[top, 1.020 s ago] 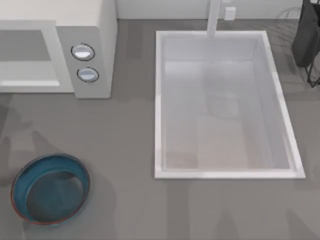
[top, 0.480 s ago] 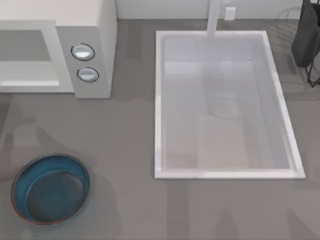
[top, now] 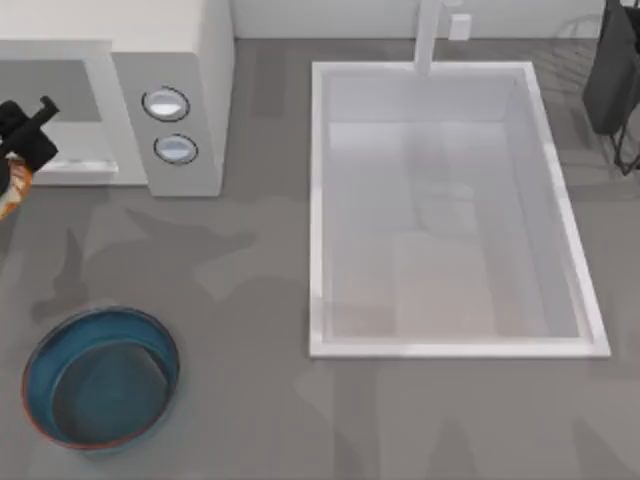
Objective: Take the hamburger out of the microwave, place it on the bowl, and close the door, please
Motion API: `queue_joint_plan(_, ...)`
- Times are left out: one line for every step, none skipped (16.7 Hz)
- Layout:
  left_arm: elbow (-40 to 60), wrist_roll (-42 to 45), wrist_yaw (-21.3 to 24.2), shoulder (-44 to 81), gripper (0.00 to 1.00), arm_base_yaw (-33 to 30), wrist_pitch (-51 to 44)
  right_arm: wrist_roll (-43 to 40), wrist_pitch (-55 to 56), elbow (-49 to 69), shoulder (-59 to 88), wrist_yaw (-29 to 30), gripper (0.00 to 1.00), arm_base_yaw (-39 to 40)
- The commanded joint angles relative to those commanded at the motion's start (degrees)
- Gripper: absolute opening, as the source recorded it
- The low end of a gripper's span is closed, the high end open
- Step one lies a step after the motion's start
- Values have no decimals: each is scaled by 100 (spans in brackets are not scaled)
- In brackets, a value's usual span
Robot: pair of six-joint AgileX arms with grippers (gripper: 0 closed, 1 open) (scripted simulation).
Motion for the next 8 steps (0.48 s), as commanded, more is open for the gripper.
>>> queue_joint_plan(352, -685, -146, 176, 0, -217, -622, 0, 0, 0, 0, 0, 100, 0)
queue_joint_plan(701, -1405, -301, 358, 0, -442, -1267, 0, 0, 0, 0, 0, 100, 0)
queue_joint_plan(1041, -2154, -462, 546, 0, -673, -1933, 0, 0, 0, 0, 0, 100, 0)
queue_joint_plan(1368, -2925, -628, 739, 0, -909, -2615, 0, 0, 0, 0, 0, 100, 0)
queue_joint_plan(1678, -3707, -799, 935, 0, -1149, -3305, 0, 0, 0, 0, 0, 100, 0)
queue_joint_plan(1967, -4493, -972, 1135, 0, -1389, -3998, 0, 0, 0, 0, 0, 100, 0)
queue_joint_plan(2234, -5277, -1147, 1338, 0, -1629, -4688, 0, 0, 0, 0, 0, 100, 0)
queue_joint_plan(2475, -6051, -1322, 1545, 0, -1867, -5369, 0, 0, 0, 0, 0, 100, 0)
